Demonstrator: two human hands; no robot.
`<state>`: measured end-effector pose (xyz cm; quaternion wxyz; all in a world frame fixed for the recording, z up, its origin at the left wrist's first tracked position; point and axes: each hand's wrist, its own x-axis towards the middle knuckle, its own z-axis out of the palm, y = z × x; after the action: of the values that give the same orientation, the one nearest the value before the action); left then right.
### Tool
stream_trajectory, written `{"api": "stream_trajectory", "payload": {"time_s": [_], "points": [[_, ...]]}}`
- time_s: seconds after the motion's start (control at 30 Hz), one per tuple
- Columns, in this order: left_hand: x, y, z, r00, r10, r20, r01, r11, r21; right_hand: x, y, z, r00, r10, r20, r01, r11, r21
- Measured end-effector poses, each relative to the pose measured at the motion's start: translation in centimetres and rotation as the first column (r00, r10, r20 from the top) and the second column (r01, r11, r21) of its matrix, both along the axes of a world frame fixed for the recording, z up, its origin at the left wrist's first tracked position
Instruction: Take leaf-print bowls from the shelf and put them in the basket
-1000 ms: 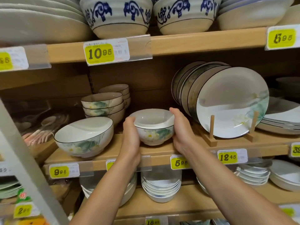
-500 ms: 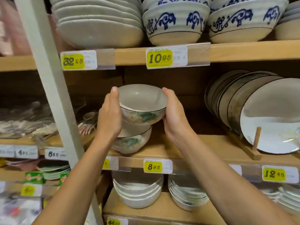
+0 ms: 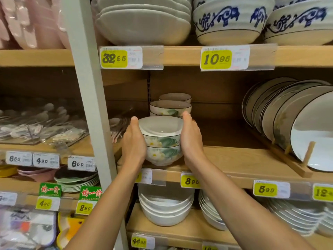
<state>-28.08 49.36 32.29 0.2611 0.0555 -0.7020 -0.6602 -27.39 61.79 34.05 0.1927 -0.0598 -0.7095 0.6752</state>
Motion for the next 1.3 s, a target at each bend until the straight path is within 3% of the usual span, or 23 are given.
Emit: {"api": "stream_trajectory", "payload": {"time_s": [0.37, 0.63, 0.8, 1.0, 1.17, 1.3], "points": [[-1.0, -0.3, -0.5, 0.999, -0.039, -0.025, 0.041, 0.996, 0.076, 0.4, -1.7, -0.8, 0.982, -0.182, -0.058, 0.179, 0.982, -0.051], [-1.5, -0.8, -0.8, 0.995, -0.092, -0.03, 0.095, 0.986, 0.139, 0.6, -2.4, -1.0, 0.973, -0.214, -0.084, 0.21, 0.976, -0.056], [1.0, -0.9, 0.2, 0.999, -0.048, 0.026, 0.046, 0.996, 0.079, 2.2, -1.0, -1.5, 0.987, -0.136, -0.084, 0.136, 0.991, -0.002], [9.9, 0.3, 0.3, 0.98, -0.083, -0.18, 0.076, 0.996, -0.046, 8.0, 1.5, -1.0, 0.981, -0.104, -0.165, 0.098, 0.994, -0.045], [17.6, 0.8, -0.8, 0.958, -0.148, -0.245, 0.169, 0.984, 0.066, 14.6, 2.6, -2.8, 0.98, -0.031, -0.196, 0.017, 0.997, -0.072], [22.5, -0.1, -3.6, 0.982, -0.094, -0.166, 0.118, 0.983, 0.139, 18.6, 2.4, -6.0, 0.986, 0.114, -0.118, -0.127, 0.986, -0.109]]}}
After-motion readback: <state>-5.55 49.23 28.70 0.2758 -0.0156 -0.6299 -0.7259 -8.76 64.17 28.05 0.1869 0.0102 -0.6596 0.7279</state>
